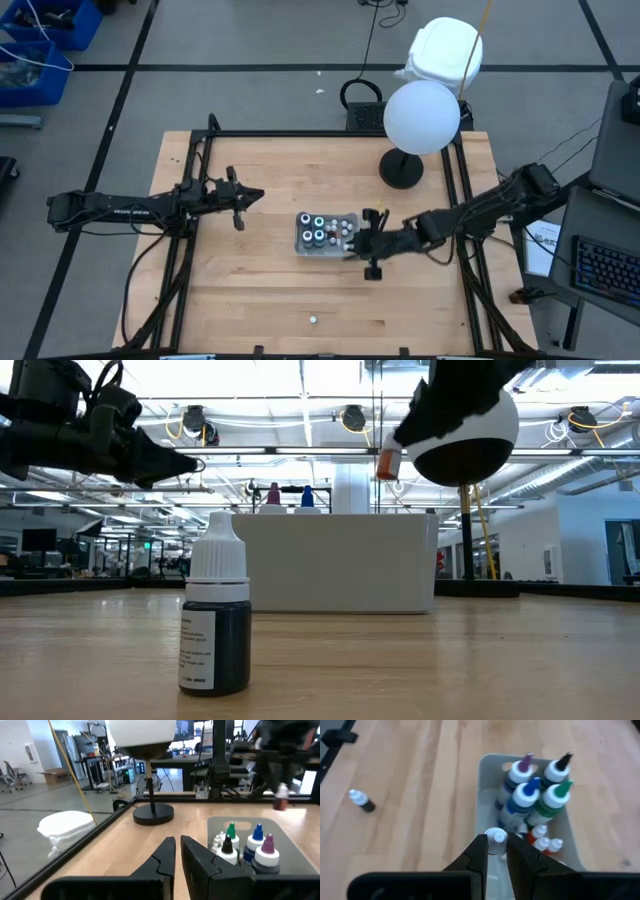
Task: Pick & Place food coloring
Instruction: Put the small red food coloring bottle into the gray bin
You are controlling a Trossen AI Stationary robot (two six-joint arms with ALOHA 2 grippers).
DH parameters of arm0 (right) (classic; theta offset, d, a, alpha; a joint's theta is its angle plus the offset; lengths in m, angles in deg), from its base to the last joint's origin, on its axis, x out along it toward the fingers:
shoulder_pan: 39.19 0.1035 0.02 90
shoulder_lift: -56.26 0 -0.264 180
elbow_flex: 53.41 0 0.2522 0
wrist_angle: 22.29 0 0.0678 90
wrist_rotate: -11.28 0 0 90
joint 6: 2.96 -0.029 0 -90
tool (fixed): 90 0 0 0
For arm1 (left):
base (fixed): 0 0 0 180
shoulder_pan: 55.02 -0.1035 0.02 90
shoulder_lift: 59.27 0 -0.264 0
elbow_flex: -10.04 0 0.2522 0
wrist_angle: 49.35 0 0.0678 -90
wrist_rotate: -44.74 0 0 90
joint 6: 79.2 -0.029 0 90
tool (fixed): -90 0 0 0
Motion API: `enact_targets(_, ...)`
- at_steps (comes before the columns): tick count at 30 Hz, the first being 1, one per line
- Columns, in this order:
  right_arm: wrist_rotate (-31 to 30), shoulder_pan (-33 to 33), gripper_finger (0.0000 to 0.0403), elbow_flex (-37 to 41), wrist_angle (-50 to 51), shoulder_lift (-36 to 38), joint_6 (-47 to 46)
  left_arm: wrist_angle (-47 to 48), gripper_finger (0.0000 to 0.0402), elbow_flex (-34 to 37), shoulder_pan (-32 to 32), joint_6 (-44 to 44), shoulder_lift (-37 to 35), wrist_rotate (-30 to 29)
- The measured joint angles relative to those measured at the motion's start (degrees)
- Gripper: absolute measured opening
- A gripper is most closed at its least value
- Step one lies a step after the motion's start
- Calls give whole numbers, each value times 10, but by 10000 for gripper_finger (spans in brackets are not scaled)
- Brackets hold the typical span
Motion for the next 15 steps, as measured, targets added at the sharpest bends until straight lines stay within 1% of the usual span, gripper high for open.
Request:
enact_targets(3, 26, -30, 42, 51, -45, 33, 28, 16, 37, 0, 0, 17, 0, 0)
enact_targets(5, 39, -48, 43, 71, -54, 52, 41, 22, 37, 0, 0, 32, 0, 1)
enact_targets(8, 37, -69, 43, 87, -50, 78, 79, 22, 37, 0, 0, 45, 0, 1)
enact_targets(13, 37, -105, 43, 94, -57, 97, 139, 21, 37, 0, 0, 35, 0, 1)
enact_targets(15, 38, -116, 43, 94, -58, 98, 153, 15, 37, 0, 0, -3, 0, 0)
